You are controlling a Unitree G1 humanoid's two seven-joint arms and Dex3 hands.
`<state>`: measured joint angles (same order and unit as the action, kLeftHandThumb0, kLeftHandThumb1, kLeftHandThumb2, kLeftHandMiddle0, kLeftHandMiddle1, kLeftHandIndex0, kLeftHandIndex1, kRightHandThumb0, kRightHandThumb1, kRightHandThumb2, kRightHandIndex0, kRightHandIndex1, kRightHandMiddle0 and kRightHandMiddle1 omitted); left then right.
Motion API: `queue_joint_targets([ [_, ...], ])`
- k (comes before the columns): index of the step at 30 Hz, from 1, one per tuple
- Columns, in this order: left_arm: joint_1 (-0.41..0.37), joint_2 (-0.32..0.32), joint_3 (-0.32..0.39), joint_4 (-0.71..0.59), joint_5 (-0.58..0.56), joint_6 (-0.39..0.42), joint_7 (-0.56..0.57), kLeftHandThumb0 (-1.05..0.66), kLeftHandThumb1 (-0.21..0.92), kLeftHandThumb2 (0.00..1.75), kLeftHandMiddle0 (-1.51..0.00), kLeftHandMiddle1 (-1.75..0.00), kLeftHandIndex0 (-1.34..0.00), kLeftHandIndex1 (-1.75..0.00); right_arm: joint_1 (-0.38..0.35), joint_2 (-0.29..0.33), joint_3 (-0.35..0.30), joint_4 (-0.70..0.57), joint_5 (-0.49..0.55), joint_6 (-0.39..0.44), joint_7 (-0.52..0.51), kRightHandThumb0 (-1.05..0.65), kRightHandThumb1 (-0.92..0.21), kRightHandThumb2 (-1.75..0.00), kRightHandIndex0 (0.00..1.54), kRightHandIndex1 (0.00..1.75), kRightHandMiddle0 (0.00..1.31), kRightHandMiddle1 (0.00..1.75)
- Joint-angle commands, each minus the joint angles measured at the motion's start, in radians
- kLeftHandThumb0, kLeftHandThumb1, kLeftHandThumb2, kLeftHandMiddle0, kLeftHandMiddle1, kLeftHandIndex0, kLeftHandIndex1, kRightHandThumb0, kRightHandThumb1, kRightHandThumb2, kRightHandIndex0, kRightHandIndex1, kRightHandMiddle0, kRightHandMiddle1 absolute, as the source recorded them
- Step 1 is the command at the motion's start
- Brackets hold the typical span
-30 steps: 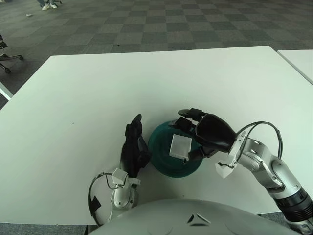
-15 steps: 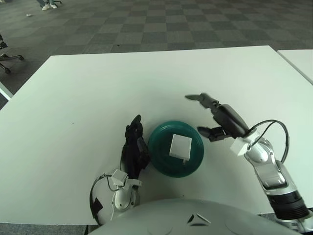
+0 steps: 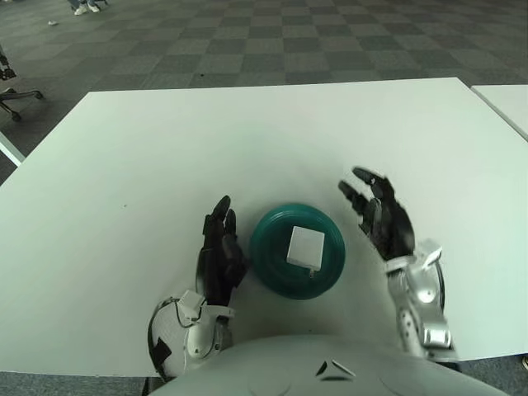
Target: Put the charger into the plate.
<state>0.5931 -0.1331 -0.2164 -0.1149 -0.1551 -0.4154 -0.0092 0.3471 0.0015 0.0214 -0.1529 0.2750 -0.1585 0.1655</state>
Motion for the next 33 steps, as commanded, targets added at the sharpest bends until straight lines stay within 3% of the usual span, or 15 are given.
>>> queue_joint_targets([
  [1,0.038,0.010,0.007,-0.015,-0.006,0.028,-0.003,-0.84,0.92,1.00,-0.20,-0.01,0.00,-0.55,-0.013,0.025,-0.008,0.006,0.025,0.018,-0.008,-0.75,-0.92,-0.65,0.49,0.10,0.02,0.97],
  [22,0.082,0.031,0.029,-0.088,0.069,0.056,0.016,-0.88,0.92,0.98,-0.22,-0.01,0.00,-0.59,0.031,0.018,-0.012,0.036,-0.003,-0.002,0.016,-0.76,-0.92,-0.66,0.50,0.12,0.03,0.95],
  [33,0.096,0.048,0.034,-0.123,0.068,0.081,0.009,-0.87,0.92,0.99,-0.20,0.00,0.00,-0.58,0.056,0.013,0.001,0.015,-0.067,0.002,-0.016,-0.79,-0.92,-0.70,0.42,0.08,0.01,0.94],
])
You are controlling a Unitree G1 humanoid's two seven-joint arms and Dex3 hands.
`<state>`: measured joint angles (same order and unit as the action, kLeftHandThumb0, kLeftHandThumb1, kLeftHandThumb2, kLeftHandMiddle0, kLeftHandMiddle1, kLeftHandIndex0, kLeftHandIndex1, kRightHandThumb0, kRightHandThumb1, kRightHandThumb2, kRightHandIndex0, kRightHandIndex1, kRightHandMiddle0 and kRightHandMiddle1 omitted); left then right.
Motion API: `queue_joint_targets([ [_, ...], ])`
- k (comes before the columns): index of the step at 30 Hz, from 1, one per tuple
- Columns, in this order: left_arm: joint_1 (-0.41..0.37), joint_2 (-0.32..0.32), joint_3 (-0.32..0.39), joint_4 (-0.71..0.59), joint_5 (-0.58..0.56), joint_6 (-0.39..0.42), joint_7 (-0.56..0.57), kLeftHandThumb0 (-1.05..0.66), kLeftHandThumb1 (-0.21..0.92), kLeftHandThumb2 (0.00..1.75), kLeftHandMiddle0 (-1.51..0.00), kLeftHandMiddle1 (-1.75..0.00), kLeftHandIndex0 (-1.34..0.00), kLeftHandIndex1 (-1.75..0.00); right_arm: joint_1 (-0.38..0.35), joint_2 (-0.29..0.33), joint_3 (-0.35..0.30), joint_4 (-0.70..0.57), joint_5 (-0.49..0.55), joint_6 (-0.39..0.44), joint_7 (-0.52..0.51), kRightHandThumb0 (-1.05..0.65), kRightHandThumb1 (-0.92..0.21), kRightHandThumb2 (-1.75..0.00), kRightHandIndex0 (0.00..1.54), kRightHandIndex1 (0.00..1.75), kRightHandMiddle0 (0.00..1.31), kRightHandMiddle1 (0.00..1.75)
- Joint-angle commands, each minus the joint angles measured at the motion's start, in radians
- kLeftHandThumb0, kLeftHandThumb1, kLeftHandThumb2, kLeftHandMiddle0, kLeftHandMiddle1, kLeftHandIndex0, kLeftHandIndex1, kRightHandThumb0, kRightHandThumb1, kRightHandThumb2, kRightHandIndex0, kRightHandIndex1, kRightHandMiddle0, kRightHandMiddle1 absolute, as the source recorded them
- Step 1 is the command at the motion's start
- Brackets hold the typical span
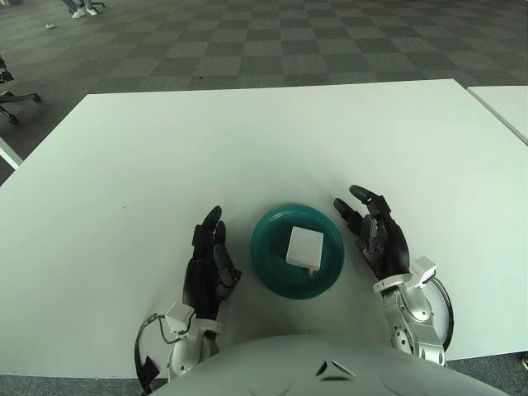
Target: Put the charger into the plate.
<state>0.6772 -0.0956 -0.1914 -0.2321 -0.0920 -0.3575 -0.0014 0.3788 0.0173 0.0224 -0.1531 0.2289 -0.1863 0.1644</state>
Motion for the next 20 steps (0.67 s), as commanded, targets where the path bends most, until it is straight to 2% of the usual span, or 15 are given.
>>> queue_joint_targets([
  [1,0.013,0.012,0.010,-0.008,0.006,0.024,0.001,-0.87,0.92,0.99,-0.20,0.00,0.00,-0.58,0.024,-0.005,0.002,0.018,-0.033,0.025,-0.017,-0.80,-0.92,-0.70,0.41,0.07,0.00,0.94],
  [8,0.014,0.019,0.010,-0.017,0.015,0.030,0.006,-0.86,0.92,0.99,-0.21,-0.01,0.00,-0.59,0.013,-0.030,0.014,0.055,-0.108,-0.021,-0.012,-0.84,-0.92,-0.74,0.31,0.01,0.00,0.80],
  [12,0.013,0.023,0.011,-0.020,0.012,0.031,0.003,-0.86,0.92,0.99,-0.21,-0.01,0.00,-0.59,0.005,-0.062,0.024,0.102,-0.201,-0.114,-0.019,-0.86,-0.92,-0.78,0.28,0.01,0.00,0.71],
  [16,0.011,0.027,0.013,-0.020,0.015,0.029,0.003,-0.86,0.92,0.99,-0.21,0.00,0.00,-0.57,-0.005,-0.104,0.031,0.160,-0.348,-0.249,-0.073,-0.89,-0.92,-0.83,0.27,0.00,0.00,0.62],
  [20,0.010,0.029,0.012,-0.028,0.025,0.035,0.006,-0.87,0.92,0.99,-0.20,0.00,0.00,-0.53,0.010,-0.129,0.033,0.154,-0.443,-0.281,-0.117,-0.92,-0.92,-0.87,0.29,0.01,0.00,0.54],
])
